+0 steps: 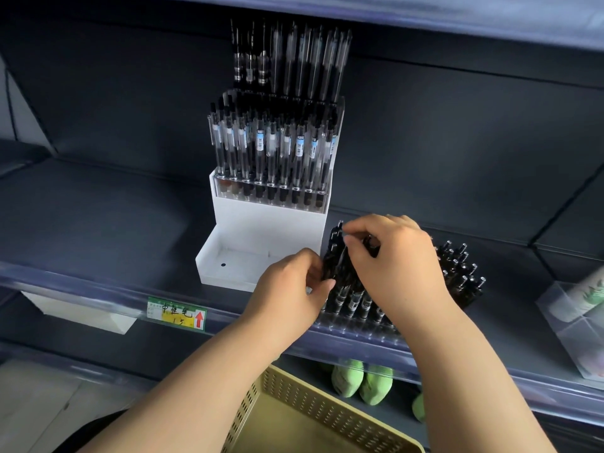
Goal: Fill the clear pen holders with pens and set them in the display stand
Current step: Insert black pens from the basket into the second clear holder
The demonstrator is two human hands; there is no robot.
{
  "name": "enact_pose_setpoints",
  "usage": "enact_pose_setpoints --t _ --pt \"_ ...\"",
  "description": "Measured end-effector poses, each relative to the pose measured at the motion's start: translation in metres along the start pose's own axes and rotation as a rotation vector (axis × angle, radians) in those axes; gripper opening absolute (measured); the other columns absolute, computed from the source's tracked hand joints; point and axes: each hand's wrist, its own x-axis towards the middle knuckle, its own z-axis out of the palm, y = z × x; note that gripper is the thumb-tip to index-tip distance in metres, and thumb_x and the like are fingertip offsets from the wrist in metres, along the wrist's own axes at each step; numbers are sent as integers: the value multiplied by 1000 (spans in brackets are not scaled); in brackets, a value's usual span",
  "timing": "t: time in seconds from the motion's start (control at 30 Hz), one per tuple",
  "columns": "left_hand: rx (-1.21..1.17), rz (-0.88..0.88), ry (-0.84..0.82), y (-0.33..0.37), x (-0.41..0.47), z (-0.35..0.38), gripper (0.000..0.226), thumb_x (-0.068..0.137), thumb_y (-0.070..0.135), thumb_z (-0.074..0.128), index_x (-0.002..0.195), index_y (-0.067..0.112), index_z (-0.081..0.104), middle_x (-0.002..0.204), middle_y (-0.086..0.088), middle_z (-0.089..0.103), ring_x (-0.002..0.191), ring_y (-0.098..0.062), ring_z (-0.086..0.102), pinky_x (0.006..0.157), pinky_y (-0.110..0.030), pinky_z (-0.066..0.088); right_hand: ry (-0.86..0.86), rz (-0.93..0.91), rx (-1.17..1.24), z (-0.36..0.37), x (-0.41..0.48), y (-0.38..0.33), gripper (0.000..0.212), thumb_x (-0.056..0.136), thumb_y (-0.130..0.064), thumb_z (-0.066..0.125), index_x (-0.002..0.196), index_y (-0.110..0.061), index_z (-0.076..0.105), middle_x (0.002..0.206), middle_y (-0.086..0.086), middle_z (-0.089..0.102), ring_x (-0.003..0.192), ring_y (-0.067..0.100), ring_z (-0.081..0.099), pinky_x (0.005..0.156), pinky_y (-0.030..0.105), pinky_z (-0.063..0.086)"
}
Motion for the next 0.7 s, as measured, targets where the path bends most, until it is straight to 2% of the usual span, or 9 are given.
enact_pose_setpoints --t 0.1,0.23,0.27,0.37,0.47,0.53,0.7 --pt "23 21 -5 1 -4 0 21 83 31 66 82 31 45 71 20 50 68 -1 51 57 -5 35 27 -23 -9 -3 -5 1 14 82 -13 65 93 -19 72 84 -3 70 87 23 55 79 40 47" --pt "21 15 -6 1 -8 2 18 85 31 65 86 28 47 78 14 54 73 -9 55 64 -20 44 94 -42 7 -7 -12 4 15 81 -9 66 93 -17 72 82 -1 69 85 24 56 77 42 47" --pt "5 8 -5 1 -8 2 17 85 31 66 88 26 50 80 12 57 74 -9 56 65 -20 46 108 -49 9 -8 -13 4 16 81 -8 66 93 -16 72 82 -1 69 84 24 56 77 42 47" --pt "-37 -9 -9 1 -8 1 15 84 29 67 87 26 52 79 15 57 74 -4 56 61 -4 41 151 -83 9 -11 -19 5 18 80 -5 67 95 -15 71 81 -1 68 82 24 57 75 42 47" --pt "15 -23 -46 -1 -8 0 16 83 33 67 90 25 56 82 17 56 76 -2 55 62 -5 38 185 -110 8 -14 -26 8 21 79 -3 68 97 -13 70 80 -2 67 79 24 57 74 36 46" --pt "84 -31 -75 -4 -9 0 22 82 37 67 97 26 57 89 16 56 82 -3 53 67 -13 39 199 -123 10 -15 -32 12 22 78 -1 68 98 -12 70 79 -2 66 77 24 56 73 31 44" --pt "181 -78 -147 -8 -10 -5 49 79 42 68 123 27 51 120 11 54 104 -7 52 84 -19 40 128 -184 10 -15 -53 22 25 79 -3 67 102 -13 68 85 -4 65 83 17 54 76 25 44"
